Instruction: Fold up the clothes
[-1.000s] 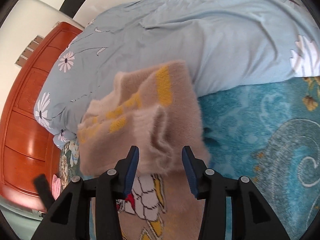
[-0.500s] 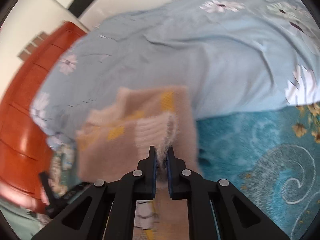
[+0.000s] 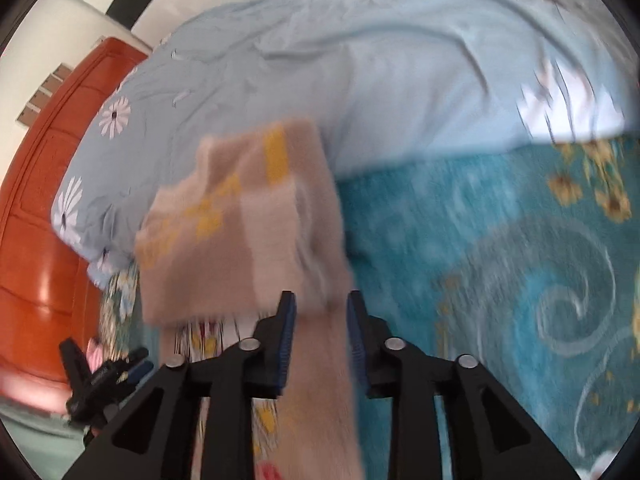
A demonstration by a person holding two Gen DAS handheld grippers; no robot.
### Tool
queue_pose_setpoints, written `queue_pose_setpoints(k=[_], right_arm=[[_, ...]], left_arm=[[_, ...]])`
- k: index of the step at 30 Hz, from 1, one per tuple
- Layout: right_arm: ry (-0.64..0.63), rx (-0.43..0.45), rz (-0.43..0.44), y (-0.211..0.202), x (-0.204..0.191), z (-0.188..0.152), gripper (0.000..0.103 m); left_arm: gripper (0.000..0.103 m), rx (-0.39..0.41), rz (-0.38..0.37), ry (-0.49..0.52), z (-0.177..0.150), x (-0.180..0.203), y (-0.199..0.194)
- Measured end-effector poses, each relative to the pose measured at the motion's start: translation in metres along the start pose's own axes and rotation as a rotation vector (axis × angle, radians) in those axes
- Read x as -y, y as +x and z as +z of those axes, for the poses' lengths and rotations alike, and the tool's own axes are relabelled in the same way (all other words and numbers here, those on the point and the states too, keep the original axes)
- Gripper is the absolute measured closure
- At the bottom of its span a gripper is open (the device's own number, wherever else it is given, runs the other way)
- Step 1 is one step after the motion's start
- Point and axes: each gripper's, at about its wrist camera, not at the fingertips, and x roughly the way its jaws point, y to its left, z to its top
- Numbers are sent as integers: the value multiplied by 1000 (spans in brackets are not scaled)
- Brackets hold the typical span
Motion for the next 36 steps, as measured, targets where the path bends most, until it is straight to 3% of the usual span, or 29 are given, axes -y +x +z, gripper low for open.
queue_pose_setpoints(k=[5, 9, 15, 18, 21, 23, 24, 26, 27, 28, 29, 36], right_arm=[[49, -181, 69, -3, 26, -64, 61], [139, -277, 100, 4, 42, -111, 61], [127, -339, 125, 6, 28, -127, 61], [76, -386, 87, 7, 19, -133, 61], [77, -413, 62, 10, 16, -138, 73], [78, -419, 49, 9, 16, -141, 89], [75, -412, 53, 5, 18, -141, 90], [74, -384, 70, -3, 17, -142, 91], [77, -369, 84, -9, 17, -144, 92], [81, -355, 94, -14, 17, -144, 92], [90, -341, 107, -17, 13, -144, 92], [71, -249, 223, -62, -8, -134, 93]], left_arm=[[34, -124, -88, -24, -45, -24, -9], [34, -182, -163, -50, -76, -36, -19], [34, -263, -224, -32, -94, -47, -23], [34, -293, -256, -60, -108, -49, -19], [34, -265, -257, -77, -116, -47, -21], [36, -252, -239, -94, -115, -44, -21], [37, -250, -226, -102, -112, -41, -19], [45, -247, -202, -118, -107, -36, -15], [58, -245, -189, -126, -104, -34, -14], [78, -244, -181, -132, -104, -34, -15], [89, -243, -173, -138, -104, -35, -16], [94, -179, -268, -138, -97, -38, -58]])
